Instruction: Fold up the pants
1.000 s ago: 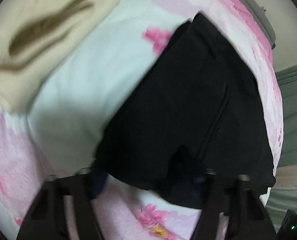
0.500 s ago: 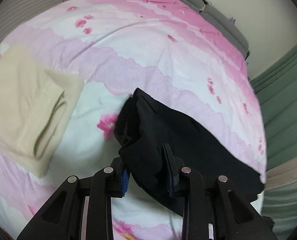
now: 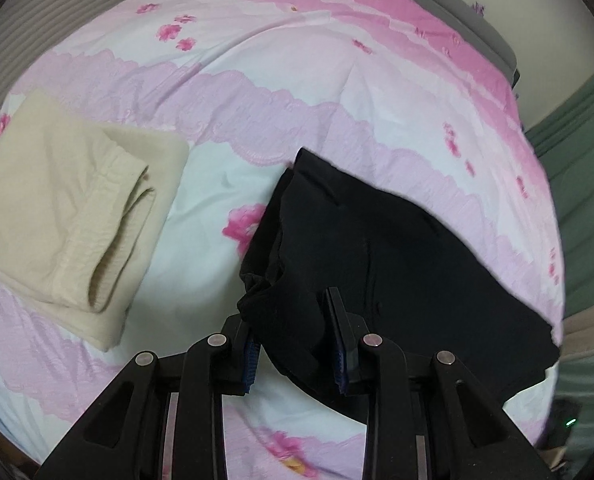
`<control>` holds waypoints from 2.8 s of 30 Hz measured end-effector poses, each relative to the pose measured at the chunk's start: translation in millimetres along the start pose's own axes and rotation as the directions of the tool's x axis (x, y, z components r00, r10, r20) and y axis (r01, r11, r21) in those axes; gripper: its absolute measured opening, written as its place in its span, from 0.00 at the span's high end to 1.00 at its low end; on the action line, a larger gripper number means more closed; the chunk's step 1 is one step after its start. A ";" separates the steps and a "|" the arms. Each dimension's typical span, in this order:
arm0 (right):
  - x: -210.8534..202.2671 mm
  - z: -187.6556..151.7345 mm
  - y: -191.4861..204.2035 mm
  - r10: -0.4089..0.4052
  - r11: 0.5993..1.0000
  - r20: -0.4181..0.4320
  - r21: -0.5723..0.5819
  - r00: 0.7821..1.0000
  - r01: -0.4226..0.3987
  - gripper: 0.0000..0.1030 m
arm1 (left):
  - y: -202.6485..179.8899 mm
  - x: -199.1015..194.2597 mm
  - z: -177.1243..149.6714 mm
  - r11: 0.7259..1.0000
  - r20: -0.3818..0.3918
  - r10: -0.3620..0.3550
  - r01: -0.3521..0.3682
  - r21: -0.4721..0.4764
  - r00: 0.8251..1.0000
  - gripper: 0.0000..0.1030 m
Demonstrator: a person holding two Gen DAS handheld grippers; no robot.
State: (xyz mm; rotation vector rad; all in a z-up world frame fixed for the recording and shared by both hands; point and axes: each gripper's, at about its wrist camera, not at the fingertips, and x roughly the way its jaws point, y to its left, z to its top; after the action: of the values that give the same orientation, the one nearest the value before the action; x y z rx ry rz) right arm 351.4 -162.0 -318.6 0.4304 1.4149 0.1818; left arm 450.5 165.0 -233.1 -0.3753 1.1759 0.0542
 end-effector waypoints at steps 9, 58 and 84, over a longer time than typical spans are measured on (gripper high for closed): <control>17.3 -26.8 8.2 -0.037 0.999 -0.065 -0.025 0.997 0.035 0.89 | 45.3 57.2 -43.6 0.993 -0.151 0.084 -0.096 -0.072 0.985 0.70; -254.5 78.3 -476.7 -0.121 0.935 0.372 0.355 0.920 -0.020 0.51 | -587.4 -0.5 -246.7 0.745 -0.059 -0.036 0.066 0.664 0.998 0.19; -148.1 242.4 -415.0 -0.222 0.963 0.181 0.197 0.958 0.186 0.53 | -561.3 48.1 -218.9 0.795 -0.142 0.089 0.015 0.606 0.986 0.19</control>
State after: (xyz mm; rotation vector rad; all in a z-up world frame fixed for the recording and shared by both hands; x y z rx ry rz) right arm 511.2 -638.9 -324.0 0.4327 1.2692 -0.1554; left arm 406.6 -437.1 -203.8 0.2226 1.2931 -0.3251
